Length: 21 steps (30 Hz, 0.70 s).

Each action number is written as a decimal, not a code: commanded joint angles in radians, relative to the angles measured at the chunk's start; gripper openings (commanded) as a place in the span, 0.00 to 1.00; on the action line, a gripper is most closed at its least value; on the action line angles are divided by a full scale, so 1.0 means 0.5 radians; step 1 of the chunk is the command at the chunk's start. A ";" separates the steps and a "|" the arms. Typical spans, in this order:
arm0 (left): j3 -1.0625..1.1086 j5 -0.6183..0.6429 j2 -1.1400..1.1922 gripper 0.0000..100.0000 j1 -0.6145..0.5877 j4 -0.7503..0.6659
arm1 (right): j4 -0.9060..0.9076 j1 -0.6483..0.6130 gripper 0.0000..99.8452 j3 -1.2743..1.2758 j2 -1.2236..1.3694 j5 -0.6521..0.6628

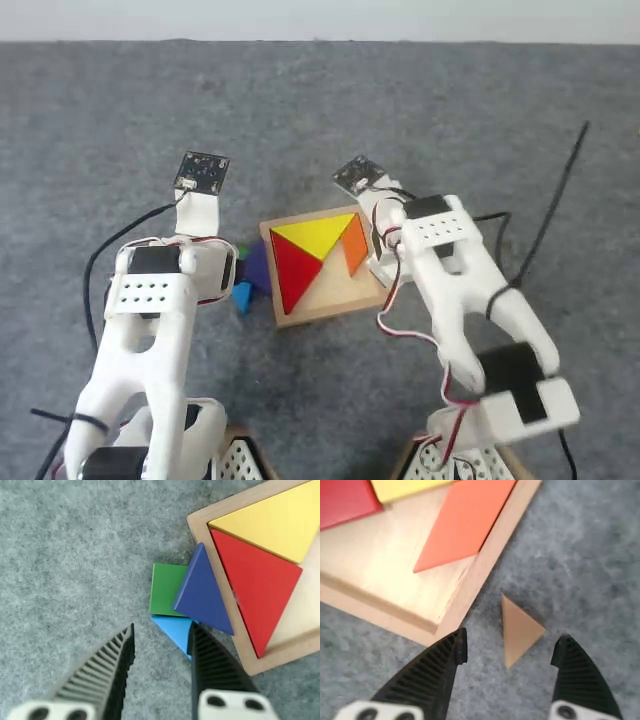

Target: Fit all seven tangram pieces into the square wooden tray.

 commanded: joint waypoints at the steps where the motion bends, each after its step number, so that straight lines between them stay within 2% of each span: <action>1: -0.017 -0.028 -0.012 0.17 0.003 -0.043 | -0.137 0.011 0.28 -0.012 0.109 0.083; 11: -0.017 -0.028 -0.012 0.17 0.003 -0.043 | -0.137 0.112 0.27 -0.077 0.226 0.080; 17: -0.017 -0.028 -0.012 0.17 0.003 -0.043 | -0.133 0.112 0.03 -0.077 0.210 -0.040; 21: -0.017 -0.028 -0.012 0.17 0.003 -0.043 | -0.124 0.115 0.05 -0.123 0.207 -0.061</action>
